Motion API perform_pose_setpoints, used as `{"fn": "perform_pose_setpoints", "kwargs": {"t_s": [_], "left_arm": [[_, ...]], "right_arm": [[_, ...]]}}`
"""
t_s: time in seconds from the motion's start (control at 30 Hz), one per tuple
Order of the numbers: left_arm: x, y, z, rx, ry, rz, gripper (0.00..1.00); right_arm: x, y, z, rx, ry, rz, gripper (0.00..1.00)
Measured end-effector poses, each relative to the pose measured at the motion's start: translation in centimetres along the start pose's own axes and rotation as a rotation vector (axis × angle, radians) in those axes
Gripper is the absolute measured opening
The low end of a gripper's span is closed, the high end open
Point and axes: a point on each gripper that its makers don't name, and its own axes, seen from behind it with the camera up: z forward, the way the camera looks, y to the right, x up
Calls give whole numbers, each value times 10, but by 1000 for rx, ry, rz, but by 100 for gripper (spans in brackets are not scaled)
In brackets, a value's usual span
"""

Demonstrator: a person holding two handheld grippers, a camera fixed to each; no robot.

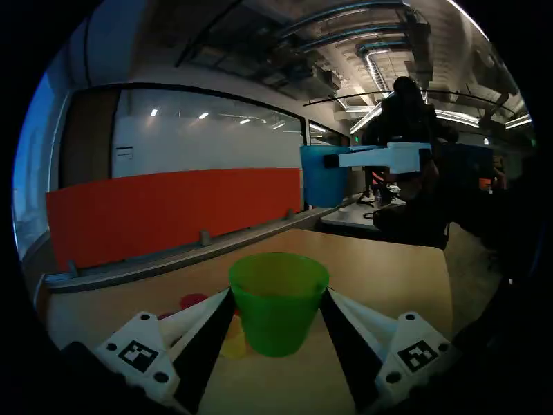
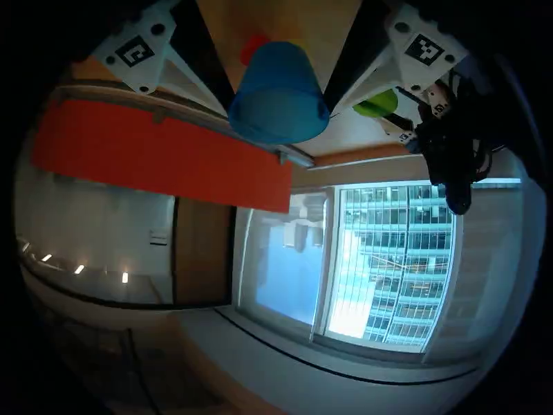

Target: Pour water

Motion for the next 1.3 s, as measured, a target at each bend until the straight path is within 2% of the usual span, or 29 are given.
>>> {"fn": "perform_pose_setpoints", "kwargs": {"t_s": [0.2,0.5,0.87,1.3], "left_arm": [[-2,-10,-8,21,-9,-18,84],[-17,-21,-17,45,-65,12,83],[-48,-27,-23,56,-170,25,84],[-82,-33,-32,51,-303,48,83]], "right_arm": [[-12,2,-9,-10,-15,-8,90],[-32,0,-14,0,-40,-13,90],[-73,-2,-18,9,-103,-13,91],[-108,-8,-16,35,-178,-10,91]]}}
